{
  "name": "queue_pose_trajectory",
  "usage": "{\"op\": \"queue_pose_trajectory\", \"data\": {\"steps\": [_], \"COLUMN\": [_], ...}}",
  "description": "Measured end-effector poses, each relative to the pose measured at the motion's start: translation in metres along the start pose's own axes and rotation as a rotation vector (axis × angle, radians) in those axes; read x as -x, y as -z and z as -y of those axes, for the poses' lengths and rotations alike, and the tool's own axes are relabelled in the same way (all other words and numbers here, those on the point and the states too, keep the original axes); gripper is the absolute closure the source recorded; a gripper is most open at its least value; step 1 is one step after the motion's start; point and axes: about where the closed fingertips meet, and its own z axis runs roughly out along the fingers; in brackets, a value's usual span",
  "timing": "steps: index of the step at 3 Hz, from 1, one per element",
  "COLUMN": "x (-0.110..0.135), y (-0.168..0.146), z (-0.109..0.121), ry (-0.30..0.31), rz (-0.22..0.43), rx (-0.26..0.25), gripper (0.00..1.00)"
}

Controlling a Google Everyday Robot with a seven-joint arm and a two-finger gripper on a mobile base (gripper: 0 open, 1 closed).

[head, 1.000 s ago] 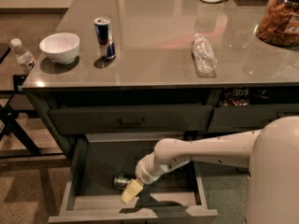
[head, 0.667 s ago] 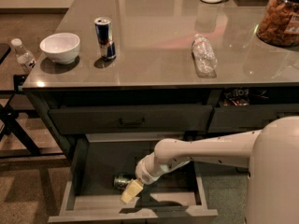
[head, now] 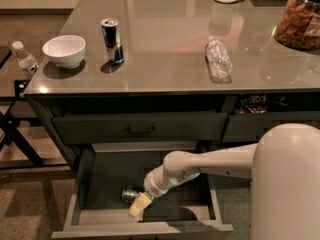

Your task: Pick green can from middle drawer and place on counter

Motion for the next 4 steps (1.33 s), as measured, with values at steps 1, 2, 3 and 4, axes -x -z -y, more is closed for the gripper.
{"op": "queue_pose_trajectory", "data": {"steps": [1, 2, 3, 4], "x": [-0.001, -0.006, -0.012, -0.013], "y": [-0.013, -0.023, -0.033, -0.034], "z": [0.014, 0.023, 0.026, 0.026], "ry": [0.016, 0.02, 0.011, 0.011], "rz": [0.01, 0.015, 0.017, 0.017], "rx": [0.0, -0.005, -0.001, -0.001], "gripper": [0.0, 0.0, 0.0, 0.17]}}
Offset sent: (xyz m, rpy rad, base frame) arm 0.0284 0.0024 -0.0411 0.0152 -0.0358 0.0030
